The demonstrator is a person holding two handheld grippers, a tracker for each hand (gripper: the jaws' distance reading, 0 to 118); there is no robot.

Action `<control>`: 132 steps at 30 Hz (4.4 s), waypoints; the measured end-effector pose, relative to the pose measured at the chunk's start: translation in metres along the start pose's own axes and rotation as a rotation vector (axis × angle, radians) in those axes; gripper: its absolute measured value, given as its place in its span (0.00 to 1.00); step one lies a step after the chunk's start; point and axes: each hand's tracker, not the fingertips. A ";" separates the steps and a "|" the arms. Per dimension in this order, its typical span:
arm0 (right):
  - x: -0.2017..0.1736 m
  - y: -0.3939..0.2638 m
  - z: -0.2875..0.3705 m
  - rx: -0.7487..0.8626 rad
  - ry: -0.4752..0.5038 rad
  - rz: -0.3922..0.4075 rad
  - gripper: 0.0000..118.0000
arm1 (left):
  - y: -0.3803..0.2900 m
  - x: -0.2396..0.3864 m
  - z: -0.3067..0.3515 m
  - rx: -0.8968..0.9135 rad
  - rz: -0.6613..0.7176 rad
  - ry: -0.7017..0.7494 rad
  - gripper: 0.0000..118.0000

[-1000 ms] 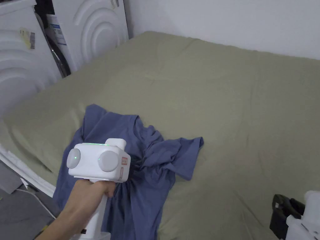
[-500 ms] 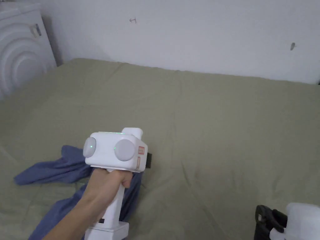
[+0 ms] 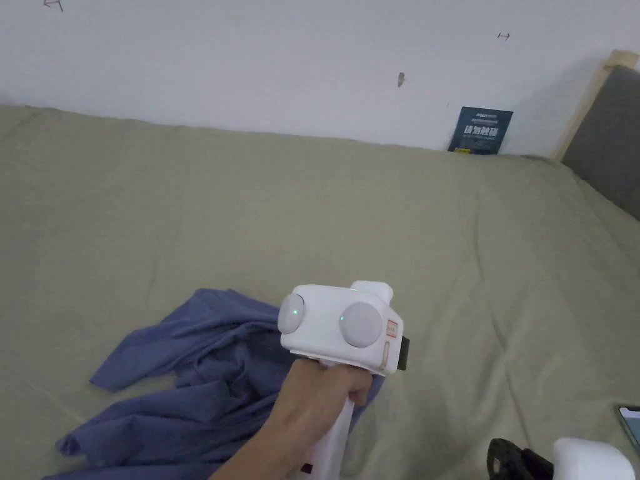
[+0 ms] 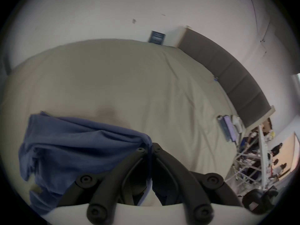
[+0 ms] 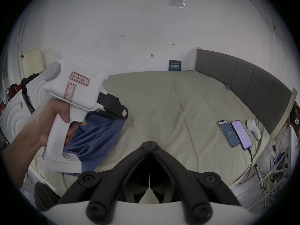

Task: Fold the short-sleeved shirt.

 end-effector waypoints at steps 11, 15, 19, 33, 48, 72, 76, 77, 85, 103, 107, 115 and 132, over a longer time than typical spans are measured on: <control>-0.011 -0.007 -0.005 -0.020 0.031 -0.011 0.00 | -0.036 -0.021 -0.001 -0.003 -0.078 0.158 0.95; -0.022 -0.004 0.003 0.001 0.066 -0.010 0.00 | -0.051 -0.039 0.066 0.075 -0.036 0.190 0.94; -0.039 -0.002 0.015 0.034 0.115 0.008 0.00 | -0.089 -0.069 0.158 0.200 -0.012 0.217 0.56; -0.091 -0.013 0.050 0.074 0.229 0.057 0.00 | -0.235 -0.181 0.343 0.368 0.226 0.515 0.05; -0.108 -0.016 0.029 0.016 0.227 0.083 0.00 | -0.243 -0.202 0.293 0.249 0.246 0.433 0.05; -0.116 -0.018 -0.014 -0.052 0.237 0.097 0.00 | -0.157 -0.258 0.175 0.009 0.301 0.450 0.97; -0.115 -0.021 -0.018 -0.066 0.243 0.088 0.00 | -0.158 -0.260 0.146 -0.067 0.238 0.479 0.89; -0.115 -0.022 -0.019 -0.070 0.245 0.089 0.00 | -0.162 -0.256 0.145 -0.057 0.205 0.507 0.86; -0.119 -0.019 -0.030 -0.082 0.261 0.100 0.00 | -0.155 -0.256 0.184 0.054 0.227 0.448 0.00; -0.159 0.057 -0.081 -0.003 0.321 0.183 0.00 | -0.167 -0.250 0.205 0.120 0.223 0.386 0.00; -0.170 0.068 -0.091 -0.007 0.326 0.204 0.00 | -0.167 -0.254 0.204 0.112 0.228 0.379 0.00; -0.234 0.121 -0.193 -0.139 0.364 0.367 0.00 | -0.170 -0.258 0.195 0.110 0.232 0.372 0.00; -0.333 0.129 -0.318 -0.441 0.383 0.604 0.95 | -0.175 -0.281 0.190 0.126 0.254 0.303 0.00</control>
